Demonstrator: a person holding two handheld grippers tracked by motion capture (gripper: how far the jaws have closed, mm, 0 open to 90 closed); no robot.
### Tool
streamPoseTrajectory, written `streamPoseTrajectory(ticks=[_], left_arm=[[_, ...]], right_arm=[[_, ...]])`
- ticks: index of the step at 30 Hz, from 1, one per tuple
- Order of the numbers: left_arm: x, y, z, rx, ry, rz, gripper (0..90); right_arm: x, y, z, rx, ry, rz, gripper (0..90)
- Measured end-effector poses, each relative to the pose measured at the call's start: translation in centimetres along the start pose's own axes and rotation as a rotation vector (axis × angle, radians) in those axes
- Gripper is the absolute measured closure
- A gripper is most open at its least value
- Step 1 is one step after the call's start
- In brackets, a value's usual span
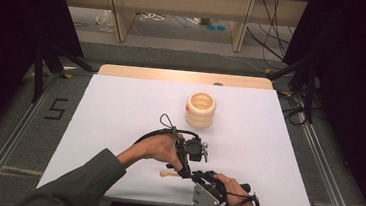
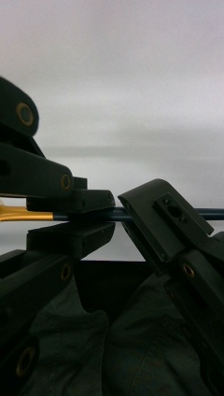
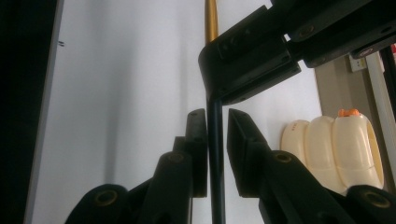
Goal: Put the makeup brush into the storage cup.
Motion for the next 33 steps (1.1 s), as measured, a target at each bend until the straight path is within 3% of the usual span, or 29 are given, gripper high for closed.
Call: streamPoseTrajectory(ticks=[6,7,13,14,25,27,28,29,31,32,33], left_arm=[[0.0,0.0,0.0,-0.002,-0.003,-0.001,83.2],[0.0,0.0,0.0,-0.002,-0.004,-0.003,83.2],[0.1,0.1,0.1,-0.008,-0.003,-0.012,83.2],[0.1,0.1,0.2,-0.009,-0.003,-0.013,83.2],[0.1,0.1,0.1,-0.023,-0.001,-0.023,82.1],[0.0,0.0,-0.2,-0.019,0.005,-0.028,78.1],[0.1,0.0,-0.3,-0.020,0.016,-0.042,75.8],[-0.2,0.1,-0.5,-0.029,0.000,-0.027,73.7],[-0.3,-0.2,-0.9,-0.009,0.014,-0.029,68.1],[-0.3,-0.2,-1.4,0.007,0.050,-0.043,67.1],[-0.3,-0.2,-1.4,0.007,0.050,-0.043,65.7]], right_arm=[[0.0,-0.1,0.0,0.004,-0.002,0.001,81.8],[-0.1,-0.2,-0.1,0.003,-0.014,0.027,82.4],[-0.1,-0.4,0.0,0.031,-0.011,-0.002,83.9],[-0.1,-0.4,0.0,0.017,-0.018,0.018,84.0],[-0.1,-0.5,-0.2,0.022,-0.018,0.021,84.4],[-0.3,-0.4,-0.2,0.018,-0.027,0.032,84.5],[-0.3,-0.3,-0.1,0.036,-0.018,0.016,84.5],[-0.5,-0.2,-0.2,0.025,-0.022,0.037,84.5],[-0.6,-0.1,-0.2,0.036,-0.018,0.031,84.5],[-0.7,0.1,-0.3,0.017,-0.018,0.077,84.5],[-0.8,0.2,-0.4,0.016,-0.019,0.092,84.5]])
Point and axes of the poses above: each handheld gripper's, and its own axes: z roughly forward along the jaws, x roughly out of its top, y roughly to its right, the point moved 10 cm from there along z, roughly forward along the jaws, and after that the axes turned 10 degrees about z, right-handed, at the moved point
